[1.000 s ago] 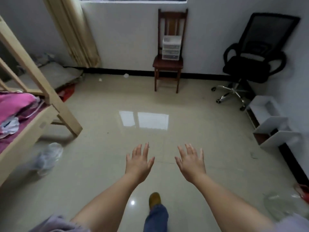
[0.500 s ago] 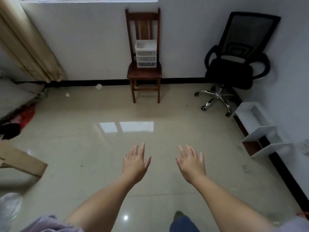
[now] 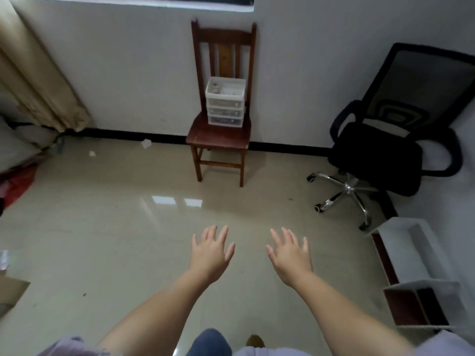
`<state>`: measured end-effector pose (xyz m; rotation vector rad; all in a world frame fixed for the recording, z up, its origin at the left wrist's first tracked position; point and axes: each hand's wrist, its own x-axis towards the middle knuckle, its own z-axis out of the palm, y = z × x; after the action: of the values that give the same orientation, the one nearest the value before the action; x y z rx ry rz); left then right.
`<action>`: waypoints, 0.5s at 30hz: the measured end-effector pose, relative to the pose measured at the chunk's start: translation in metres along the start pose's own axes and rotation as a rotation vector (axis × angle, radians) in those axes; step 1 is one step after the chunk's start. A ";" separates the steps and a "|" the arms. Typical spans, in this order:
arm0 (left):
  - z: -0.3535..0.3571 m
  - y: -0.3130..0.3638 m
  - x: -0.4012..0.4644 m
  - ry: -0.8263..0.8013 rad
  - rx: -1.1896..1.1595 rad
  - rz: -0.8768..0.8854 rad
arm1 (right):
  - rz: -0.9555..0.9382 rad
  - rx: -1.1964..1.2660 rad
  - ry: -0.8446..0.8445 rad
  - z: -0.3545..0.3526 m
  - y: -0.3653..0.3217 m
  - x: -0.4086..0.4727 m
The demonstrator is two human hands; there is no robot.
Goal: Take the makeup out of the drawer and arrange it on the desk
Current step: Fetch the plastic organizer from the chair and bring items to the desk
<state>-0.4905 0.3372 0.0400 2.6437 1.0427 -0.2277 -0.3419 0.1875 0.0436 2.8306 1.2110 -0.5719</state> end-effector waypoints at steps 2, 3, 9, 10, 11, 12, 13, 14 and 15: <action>-0.008 0.002 0.035 -0.003 -0.014 -0.033 | -0.036 0.008 -0.012 -0.015 -0.001 0.039; -0.012 0.002 0.055 -0.005 -0.029 -0.053 | -0.055 0.013 -0.016 -0.022 -0.002 0.061; -0.041 -0.010 0.191 0.025 -0.072 -0.086 | -0.097 0.004 0.008 -0.059 -0.016 0.203; -0.048 -0.013 0.216 0.029 -0.076 -0.090 | -0.090 0.002 0.010 -0.066 -0.019 0.228; -0.056 -0.018 0.242 0.027 -0.077 -0.089 | -0.085 0.000 0.003 -0.074 -0.023 0.253; -0.065 -0.022 0.267 0.019 -0.075 -0.087 | -0.085 -0.004 -0.010 -0.082 -0.027 0.276; -0.074 -0.026 0.290 0.017 -0.068 -0.083 | -0.085 -0.007 -0.016 -0.091 -0.031 0.297; -0.084 -0.031 0.314 0.026 -0.057 -0.076 | -0.080 -0.006 -0.015 -0.101 -0.035 0.319; -0.094 -0.035 0.336 0.031 -0.036 -0.065 | -0.071 -0.010 -0.015 -0.112 -0.040 0.340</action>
<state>-0.2669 0.6080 0.0379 2.5924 1.1330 -0.1804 -0.1174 0.4693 0.0395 2.7801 1.3124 -0.5870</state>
